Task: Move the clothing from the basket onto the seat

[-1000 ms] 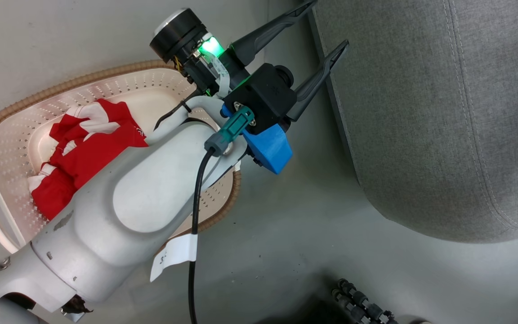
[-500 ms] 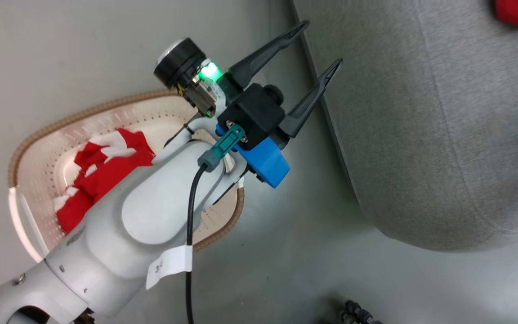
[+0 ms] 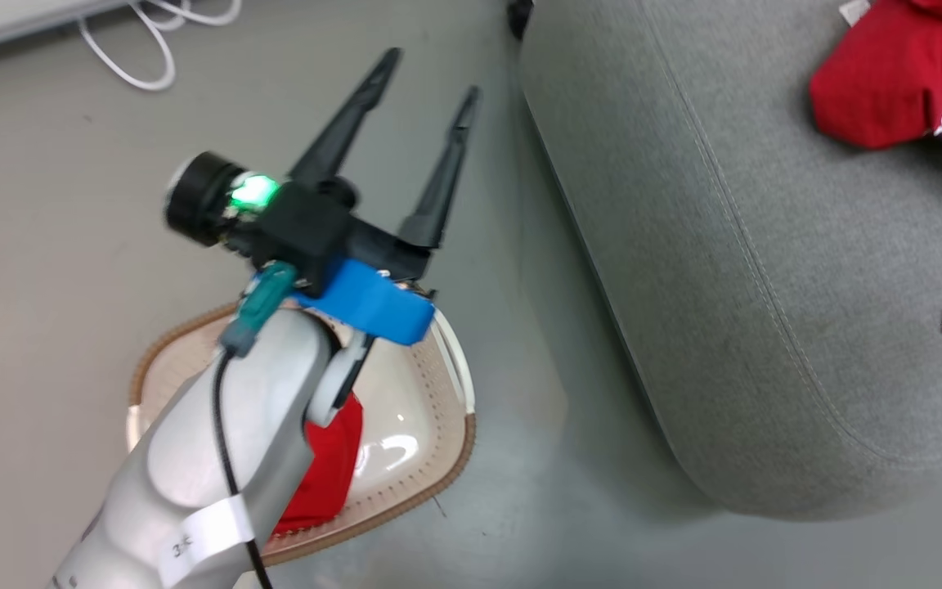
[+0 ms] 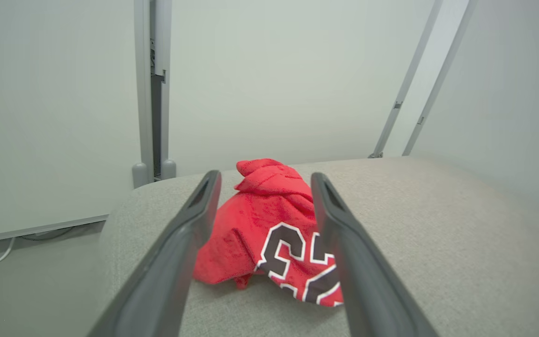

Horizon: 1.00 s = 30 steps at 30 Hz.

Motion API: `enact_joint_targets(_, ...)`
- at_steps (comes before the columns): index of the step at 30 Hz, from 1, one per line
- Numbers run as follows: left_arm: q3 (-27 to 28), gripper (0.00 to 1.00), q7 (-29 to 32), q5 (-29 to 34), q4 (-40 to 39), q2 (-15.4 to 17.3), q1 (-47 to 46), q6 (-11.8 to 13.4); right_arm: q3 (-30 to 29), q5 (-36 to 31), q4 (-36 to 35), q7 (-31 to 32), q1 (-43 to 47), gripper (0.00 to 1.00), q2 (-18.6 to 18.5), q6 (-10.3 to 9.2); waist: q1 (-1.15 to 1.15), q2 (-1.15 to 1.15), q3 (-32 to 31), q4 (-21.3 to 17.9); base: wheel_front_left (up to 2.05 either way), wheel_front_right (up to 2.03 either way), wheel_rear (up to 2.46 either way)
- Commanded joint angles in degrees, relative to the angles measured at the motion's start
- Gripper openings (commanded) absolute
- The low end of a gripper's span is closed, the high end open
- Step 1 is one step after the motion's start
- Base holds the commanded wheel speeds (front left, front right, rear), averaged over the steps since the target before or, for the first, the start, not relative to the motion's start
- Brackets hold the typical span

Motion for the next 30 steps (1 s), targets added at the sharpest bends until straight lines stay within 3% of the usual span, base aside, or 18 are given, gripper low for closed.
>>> enact_joint_targets(1,2.08,1.0,-0.25,0.75,-1.13,0.11,1.65,0.53,1.39,0.44,-0.92,0.01,1.0,1.0,-0.26,0.01,0.01,0.0,-3.56,2.7,0.0,0.0,0.0)
enact_joint_targets(11,17.71,1.0,-0.22,5.59,-5.66,-1.27,13.52,0.19,13.81,1.62,-3.71,0.01,1.85,1.0,-1.08,0.01,0.01,0.0,-10.16,9.0,0.0,0.0,0.0)
enact_joint_targets(17,25.09,1.0,-0.22,7.56,-5.74,-3.43,19.29,-1.6,19.11,2.03,-2.11,0.01,2.79,1.0,-0.32,0.01,0.01,0.0,-13.66,12.22,0.0,0.0,0.0)
enact_joint_targets(30,34.16,1.0,-0.22,11.47,-4.99,-8.0,28.19,-5.51,22.15,3.18,0.86,0.01,8.09,1.0,2.19,0.01,0.01,0.0,-19.02,15.07,0.0,0.0,0.0)
